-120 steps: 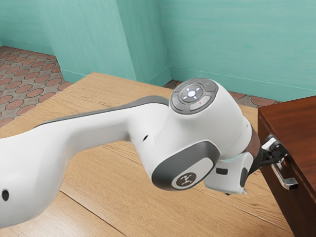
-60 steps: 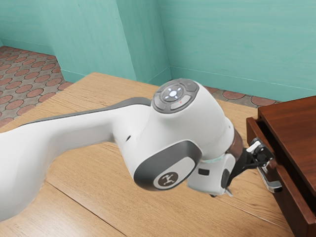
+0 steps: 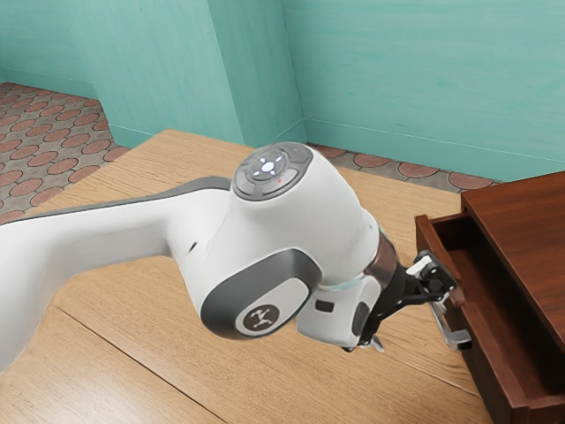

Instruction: Pull the drawer handle with one arm to open the drawer

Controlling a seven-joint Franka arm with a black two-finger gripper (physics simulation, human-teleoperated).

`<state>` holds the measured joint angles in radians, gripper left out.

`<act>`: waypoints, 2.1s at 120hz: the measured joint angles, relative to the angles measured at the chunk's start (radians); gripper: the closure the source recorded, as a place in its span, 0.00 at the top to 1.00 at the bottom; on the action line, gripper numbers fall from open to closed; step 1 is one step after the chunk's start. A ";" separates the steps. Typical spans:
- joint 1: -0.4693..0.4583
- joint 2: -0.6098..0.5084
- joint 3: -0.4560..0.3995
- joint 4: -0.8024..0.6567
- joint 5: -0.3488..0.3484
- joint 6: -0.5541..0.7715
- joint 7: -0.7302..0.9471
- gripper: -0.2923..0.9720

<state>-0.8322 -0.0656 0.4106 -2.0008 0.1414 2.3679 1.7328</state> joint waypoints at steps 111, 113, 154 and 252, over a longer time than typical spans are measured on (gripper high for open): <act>0.022 -0.212 0.002 -0.158 0.122 -0.115 0.037 0.74; 0.023 -0.215 0.002 -0.160 0.125 -0.119 0.037 0.75; 0.035 -0.251 0.001 -0.184 0.168 -0.173 0.039 0.77; 0.030 -0.293 -0.047 0.040 0.174 -0.326 0.025 0.77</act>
<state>-0.8023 -0.3583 0.3639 -1.9610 0.3151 2.0415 1.7574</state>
